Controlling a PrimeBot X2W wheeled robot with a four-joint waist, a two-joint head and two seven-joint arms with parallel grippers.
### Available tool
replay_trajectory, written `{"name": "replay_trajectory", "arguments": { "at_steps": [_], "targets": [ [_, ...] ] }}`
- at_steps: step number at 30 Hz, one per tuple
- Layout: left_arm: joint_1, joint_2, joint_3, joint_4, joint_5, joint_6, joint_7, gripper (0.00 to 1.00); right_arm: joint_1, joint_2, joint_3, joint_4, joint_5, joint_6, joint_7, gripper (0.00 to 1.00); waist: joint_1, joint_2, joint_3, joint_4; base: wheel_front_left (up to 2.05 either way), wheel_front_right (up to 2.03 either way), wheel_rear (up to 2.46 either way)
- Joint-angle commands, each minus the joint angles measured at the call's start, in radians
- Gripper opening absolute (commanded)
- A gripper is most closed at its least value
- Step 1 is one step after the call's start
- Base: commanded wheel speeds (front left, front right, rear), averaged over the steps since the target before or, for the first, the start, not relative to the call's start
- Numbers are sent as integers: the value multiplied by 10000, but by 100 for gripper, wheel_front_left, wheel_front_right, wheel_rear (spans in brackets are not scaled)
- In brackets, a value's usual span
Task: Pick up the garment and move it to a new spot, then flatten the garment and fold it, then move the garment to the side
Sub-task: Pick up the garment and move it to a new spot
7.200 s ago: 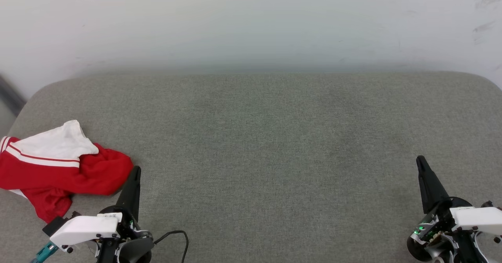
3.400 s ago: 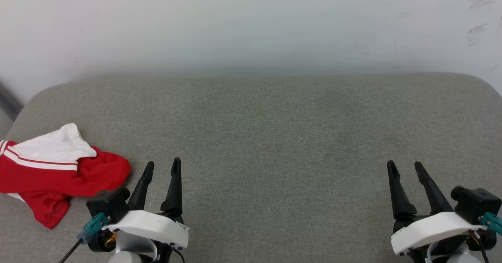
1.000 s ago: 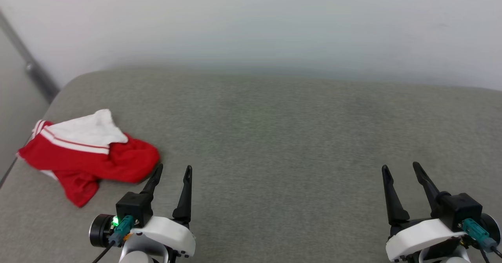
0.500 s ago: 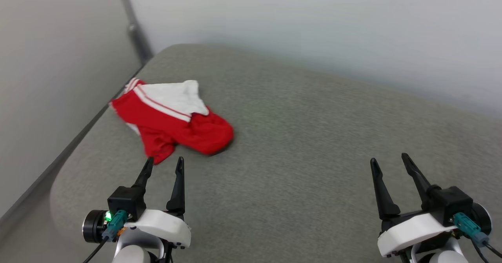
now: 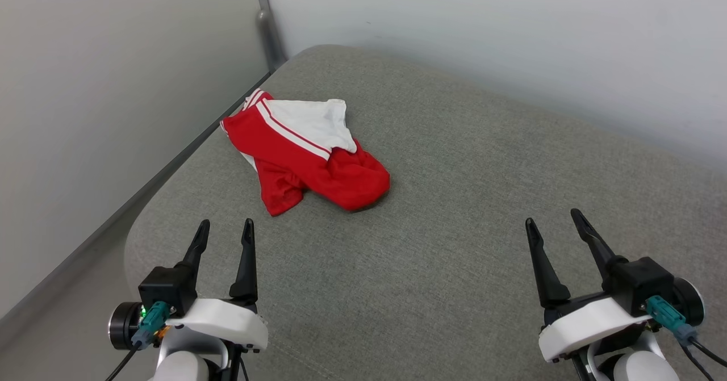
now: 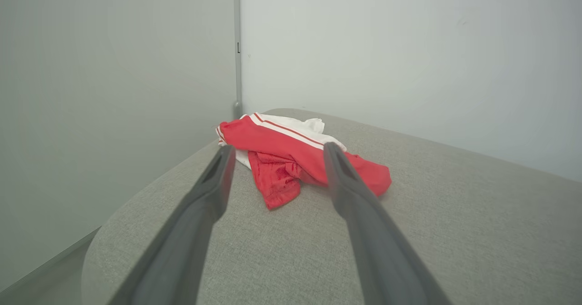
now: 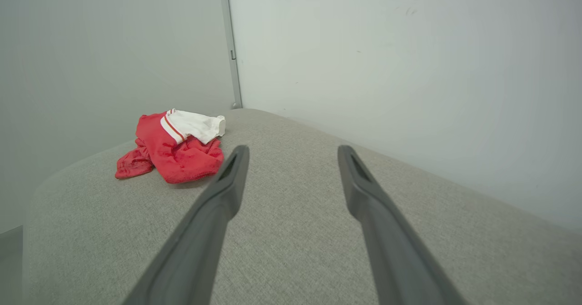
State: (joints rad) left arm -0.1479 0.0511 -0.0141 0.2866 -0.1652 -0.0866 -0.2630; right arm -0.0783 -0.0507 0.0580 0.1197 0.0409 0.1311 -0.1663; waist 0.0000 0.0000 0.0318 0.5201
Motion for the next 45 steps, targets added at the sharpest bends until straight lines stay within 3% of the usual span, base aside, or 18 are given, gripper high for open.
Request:
{"name": "replay_trajectory", "arguments": {
  "at_steps": [1,8,14,15,23,30,35,40,44,45],
  "targets": [
    [-86,-11,19,-28,-41,53,-27,100,-109,3,8,-12,-54,-7,22,100,0,0,8,4,0,0,0],
    [-501,9,-62,95,219,33,-27,100,-64,3,-72,-136,-130,-7,123,100,0,0,73,-31,0,0,0],
    [-1847,208,12,438,-71,-184,-21,100,-454,-147,36,-489,-244,-7,402,100,0,0,774,-467,0,0,0],
    [-3072,470,6,769,-255,-261,347,100,-736,-311,80,-731,-294,-7,550,100,0,0,1331,-794,0,0,0],
    [-6115,1859,81,1795,-1336,-415,3394,100,-1481,-747,173,-1299,-406,-7,837,100,0,0,2893,-1853,0,0,0],
    [-7362,3236,-110,3369,-2728,-434,6930,100,-1940,-851,112,-1620,-523,-7,713,100,0,0,4017,-2645,0,0,0],
    [-7420,3972,-115,4351,-3528,-434,8707,100,-2251,-871,237,-1636,-430,-7,588,100,0,0,4646,-3064,0,0,0],
    [-7197,4123,32,5052,-4049,-404,9673,100,-2435,-926,263,-1488,-327,-7,442,100,0,0,4949,-3278,0,0,0],
    [-6908,3867,78,5568,-4338,-168,10337,100,-2519,-979,313,-1428,-304,-7,430,100,0,0,4998,-3338,0,0,0],
    [-6832,3779,66,5684,-4378,-96,10511,64,-2529,-1003,323,-1415,-306,-7,436,100,0,0,4995,-3334,0,0,0]
  ]
}}
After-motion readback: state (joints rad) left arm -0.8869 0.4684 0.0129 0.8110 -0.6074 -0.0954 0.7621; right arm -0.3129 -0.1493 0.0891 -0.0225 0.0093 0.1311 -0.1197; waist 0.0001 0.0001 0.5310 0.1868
